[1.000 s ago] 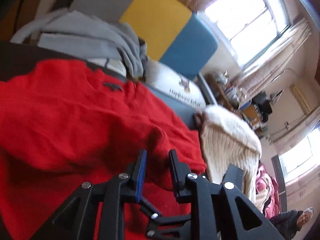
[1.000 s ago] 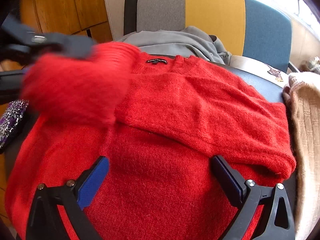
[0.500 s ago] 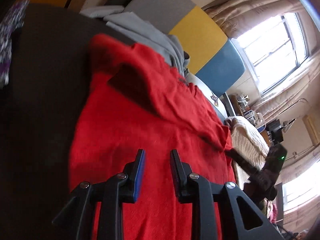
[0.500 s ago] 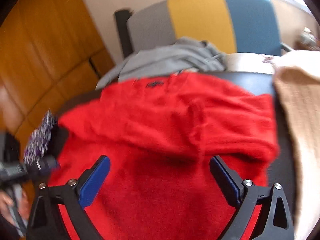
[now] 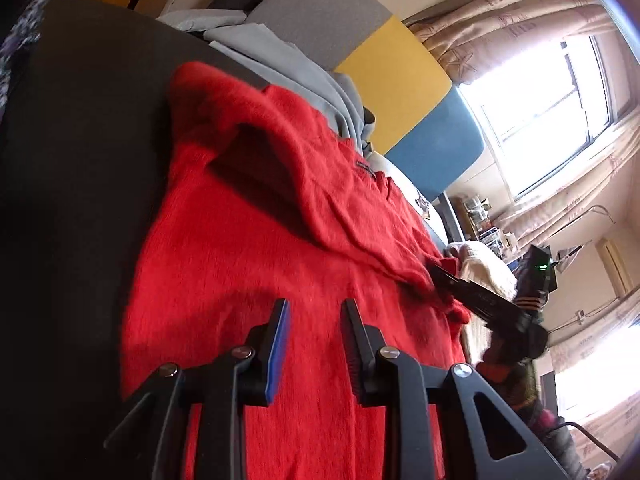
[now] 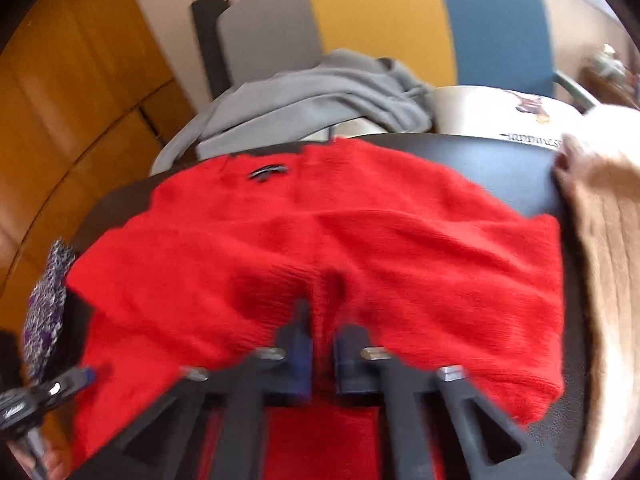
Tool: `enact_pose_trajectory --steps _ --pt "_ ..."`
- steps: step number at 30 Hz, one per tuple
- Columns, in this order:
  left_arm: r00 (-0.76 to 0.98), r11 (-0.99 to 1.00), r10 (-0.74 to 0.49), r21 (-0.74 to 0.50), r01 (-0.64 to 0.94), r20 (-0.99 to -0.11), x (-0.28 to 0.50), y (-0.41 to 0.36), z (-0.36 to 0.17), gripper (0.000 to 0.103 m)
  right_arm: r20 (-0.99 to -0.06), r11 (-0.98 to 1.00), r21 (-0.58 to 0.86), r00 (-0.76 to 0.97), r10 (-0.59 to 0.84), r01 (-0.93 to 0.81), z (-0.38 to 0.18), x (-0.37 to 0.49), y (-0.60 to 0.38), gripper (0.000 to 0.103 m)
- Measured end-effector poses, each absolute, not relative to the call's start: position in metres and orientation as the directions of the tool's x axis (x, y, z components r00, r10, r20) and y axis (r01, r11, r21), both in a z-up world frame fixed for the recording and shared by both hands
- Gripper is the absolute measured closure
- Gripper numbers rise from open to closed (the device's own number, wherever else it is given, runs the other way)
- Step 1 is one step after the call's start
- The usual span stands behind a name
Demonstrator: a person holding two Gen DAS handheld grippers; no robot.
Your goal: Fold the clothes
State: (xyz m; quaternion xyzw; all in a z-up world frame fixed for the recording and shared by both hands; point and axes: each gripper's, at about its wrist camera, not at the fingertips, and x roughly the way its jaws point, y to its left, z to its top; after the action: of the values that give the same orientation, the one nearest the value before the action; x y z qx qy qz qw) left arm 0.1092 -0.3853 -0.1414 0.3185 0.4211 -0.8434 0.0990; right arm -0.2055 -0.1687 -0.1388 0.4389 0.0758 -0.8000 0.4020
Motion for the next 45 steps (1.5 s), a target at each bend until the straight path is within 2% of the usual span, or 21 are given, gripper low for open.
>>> enact_pose_trajectory --steps 4,8,14,17,18,22,27,30,33,37,39,42,45 --pt "-0.784 -0.608 0.075 -0.651 0.454 -0.617 0.096 -0.401 -0.14 0.077 -0.766 -0.605 0.139 -0.302 -0.568 0.784 -0.109 -0.195 -0.189 0.095" --pt "-0.79 -0.588 0.047 -0.656 0.473 -0.612 0.082 -0.418 -0.139 0.075 -0.732 -0.566 0.123 -0.311 -0.607 0.815 -0.066 -0.196 -0.197 0.095" --pt "-0.797 -0.555 0.005 -0.664 0.5 -0.604 0.062 -0.442 -0.137 0.074 -0.632 -0.513 0.204 -0.288 -0.72 0.834 0.0 -0.197 -0.192 0.095" --pt "-0.804 -0.535 -0.064 -0.66 0.528 -0.591 0.072 -0.456 -0.132 0.073 -0.593 -0.512 0.228 -0.299 -0.748 0.828 0.019 -0.199 -0.186 0.095" --pt "-0.8 -0.528 -0.082 -0.655 0.541 -0.594 0.078 -0.459 -0.131 0.073 -0.586 -0.518 0.231 -0.307 -0.75 0.824 0.021 -0.201 -0.183 0.095" --pt "-0.776 -0.53 -0.129 -0.618 0.58 -0.618 0.102 -0.466 -0.13 0.072 -0.672 -0.612 0.243 -0.325 -0.665 0.752 -0.028 -0.225 -0.174 0.095" --pt "-0.773 -0.555 -0.059 -0.623 0.551 -0.632 0.123 -0.461 -0.136 0.072 -0.766 -0.717 0.251 -0.32 -0.558 0.65 -0.092 -0.254 -0.161 0.095" --pt "-0.818 -0.508 -0.019 -0.699 0.503 -0.575 0.145 -0.459 -0.138 0.072 -0.781 -0.746 0.309 -0.291 -0.553 0.59 -0.117 -0.268 -0.148 0.095" --pt "-0.849 -0.483 0.017 -0.747 0.456 -0.529 0.151 -0.452 -0.139 0.072 -0.725 -0.705 0.345 -0.3 -0.619 0.62 -0.09 -0.264 -0.146 0.095" --pt "-0.849 -0.526 0.065 -0.741 0.417 -0.524 0.125 -0.434 -0.142 0.071 -0.651 -0.638 0.348 -0.313 -0.692 0.687 -0.041 -0.254 -0.154 0.095" --pt "-0.853 -0.509 0.053 -0.749 0.425 -0.52 0.112 -0.435 -0.147 0.068 -0.62 -0.616 0.325 -0.33 -0.712 0.717 -0.012 -0.248 -0.16 0.095" --pt "-0.854 -0.467 0.026 -0.762 0.449 -0.519 0.098 -0.441 -0.155 0.065 -0.604 -0.637 0.288 -0.38 -0.7 0.715 0.012 -0.251 -0.158 0.095" --pt "-0.842 -0.419 -0.008 -0.763 0.493 -0.54 0.096 -0.452 -0.162 0.065 -0.626 -0.667 0.297 -0.388 -0.676 0.683 0.012 -0.263 -0.143 0.095"
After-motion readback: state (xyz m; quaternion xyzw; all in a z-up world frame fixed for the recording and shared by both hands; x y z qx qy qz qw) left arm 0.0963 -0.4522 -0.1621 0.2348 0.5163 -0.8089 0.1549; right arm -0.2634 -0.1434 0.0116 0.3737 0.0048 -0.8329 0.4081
